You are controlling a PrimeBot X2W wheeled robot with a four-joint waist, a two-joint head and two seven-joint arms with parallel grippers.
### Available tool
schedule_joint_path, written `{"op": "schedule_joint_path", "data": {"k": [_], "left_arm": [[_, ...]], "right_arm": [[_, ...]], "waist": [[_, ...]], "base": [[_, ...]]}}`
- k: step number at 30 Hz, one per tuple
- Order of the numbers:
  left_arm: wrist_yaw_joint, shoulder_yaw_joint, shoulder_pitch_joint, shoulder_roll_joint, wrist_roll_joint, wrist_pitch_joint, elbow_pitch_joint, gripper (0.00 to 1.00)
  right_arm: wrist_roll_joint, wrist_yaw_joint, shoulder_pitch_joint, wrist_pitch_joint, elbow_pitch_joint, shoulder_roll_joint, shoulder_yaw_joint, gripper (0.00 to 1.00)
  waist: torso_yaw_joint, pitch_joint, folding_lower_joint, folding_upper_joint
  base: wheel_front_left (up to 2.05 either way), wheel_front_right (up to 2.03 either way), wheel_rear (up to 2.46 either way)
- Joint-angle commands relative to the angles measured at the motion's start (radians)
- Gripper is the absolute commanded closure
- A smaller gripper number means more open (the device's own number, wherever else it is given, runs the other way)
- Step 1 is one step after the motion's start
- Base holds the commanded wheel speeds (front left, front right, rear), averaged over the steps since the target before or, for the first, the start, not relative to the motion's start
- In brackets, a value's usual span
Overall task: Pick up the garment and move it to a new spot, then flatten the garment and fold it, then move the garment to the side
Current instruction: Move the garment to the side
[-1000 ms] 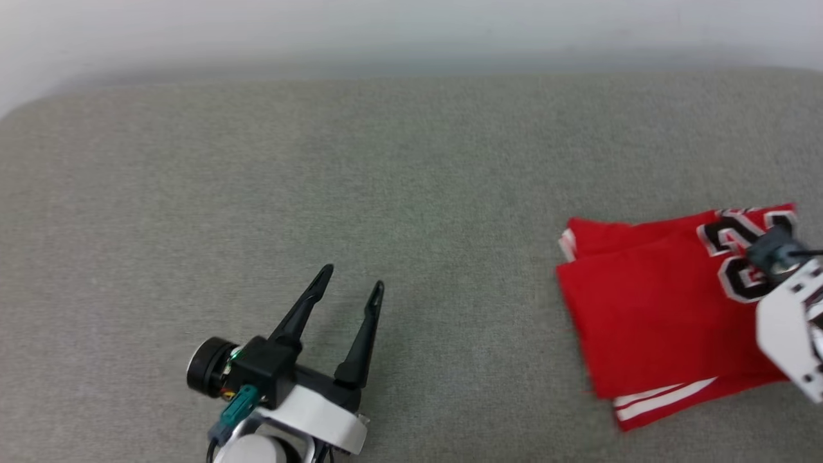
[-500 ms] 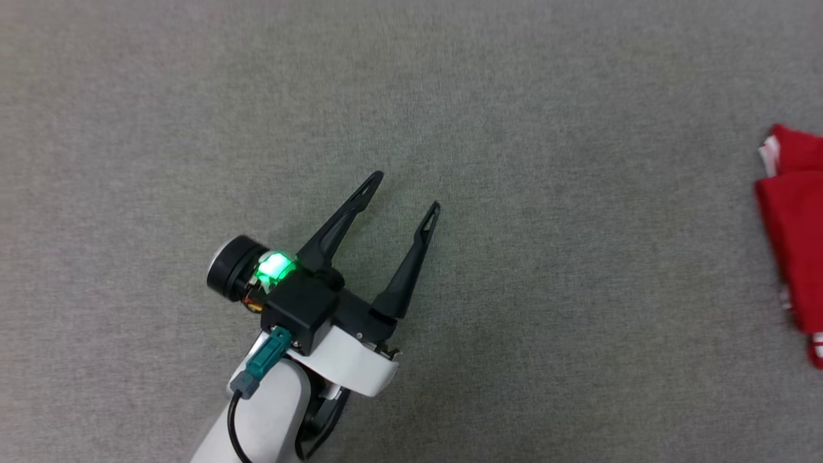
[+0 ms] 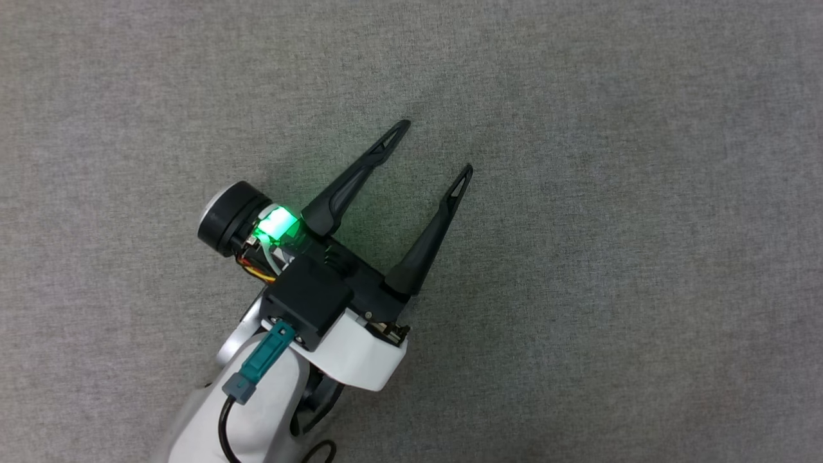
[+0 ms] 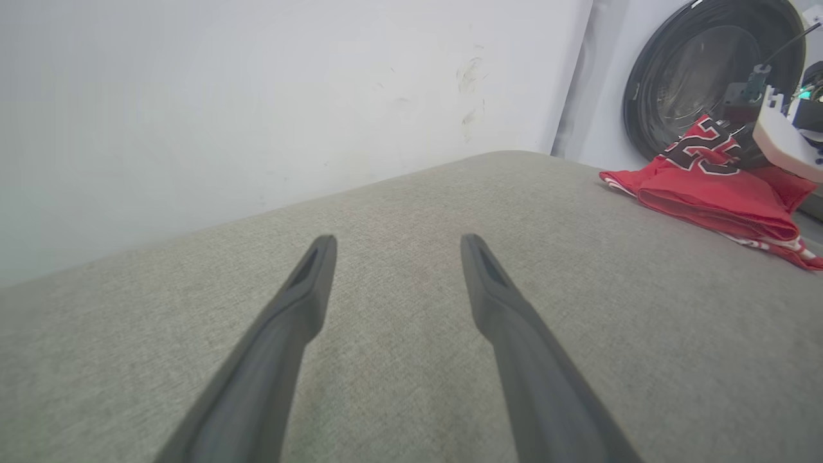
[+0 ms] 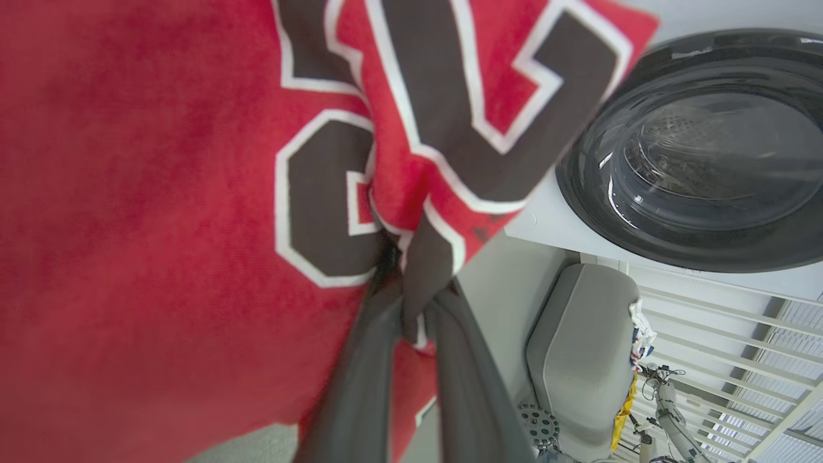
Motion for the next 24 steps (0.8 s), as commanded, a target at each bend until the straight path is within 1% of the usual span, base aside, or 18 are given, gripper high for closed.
{"op": "schedule_joint_path", "data": {"k": [1,3,4,5,6,10,13,18,21,24], "left_arm": [[-0.002,-0.001,-0.013,0.006,0.0,0.002,-0.01,0.0],[-0.001,-0.002,-0.017,0.008,-0.001,0.001,-0.012,0.0],[0.001,-0.001,-0.018,0.008,-0.003,0.001,-0.012,0.0],[0.003,-0.002,-0.016,0.007,-0.005,-0.001,-0.008,0.0],[0.005,-0.001,-0.012,0.006,-0.008,-0.003,-0.004,0.0],[0.015,0.007,0.014,0.001,-0.021,-0.012,0.021,0.0],[0.028,0.021,0.038,-0.003,-0.038,-0.019,0.051,0.0],[0.059,0.068,0.106,-0.01,-0.077,-0.028,0.116,0.0],[0.079,0.105,0.152,-0.01,-0.098,-0.03,0.136,0.0],[0.093,0.14,0.2,-0.013,-0.109,-0.031,0.145,0.0]], "right_arm": [[-0.014,-0.002,-0.023,-0.01,0.013,0.018,-0.026,1.0],[-0.037,-0.002,-0.033,-0.019,0.024,0.04,-0.054,1.0],[-0.052,-0.002,-0.036,-0.027,0.025,0.049,-0.067,0.66],[-0.063,-0.002,-0.036,-0.03,0.028,0.061,-0.081,0.23],[-0.074,-0.002,-0.035,-0.034,0.028,0.071,-0.092,0.0],[-0.122,-0.002,-0.028,-0.036,0.005,0.104,-0.124,0.0],[-0.136,-0.002,-0.02,-0.04,-0.029,0.133,-0.134,0.0],[-0.103,-0.002,-0.007,-0.052,-0.119,0.2,-0.106,0.0],[-0.063,-0.002,0.009,-0.081,-0.188,0.242,-0.082,0.0],[-0.02,-0.002,0.029,-0.114,-0.263,0.306,-0.053,0.0]], "waist": [[-0.001,0.008,-0.0003,0.0],[0.002,0.007,-0.0003,0.0],[0.004,0.004,-0.0003,0.0],[0.007,-0.002,-0.0003,0.0],[0.009,-0.01,-0.0003,0.0],[0.017,-0.062,-0.0003,0.0],[0.022,-0.122,-0.0003,0.0],[0.032,-0.248,-0.0003,0.0],[0.041,-0.316,-0.0003,0.0],[0.058,-0.382,-0.0003,0.0]], "base": [[0.0,0.0,0.0],[0.0,0.0,0.0],[0.0,0.0,0.0],[0.0,0.0,0.0],[0.0,0.0,0.0],[0.0,0.0,0.0],[0.0,0.0,0.0],[0.0,0.0,0.0],[0.0,0.0,0.0],[0.0,0.0,0.0]]}}
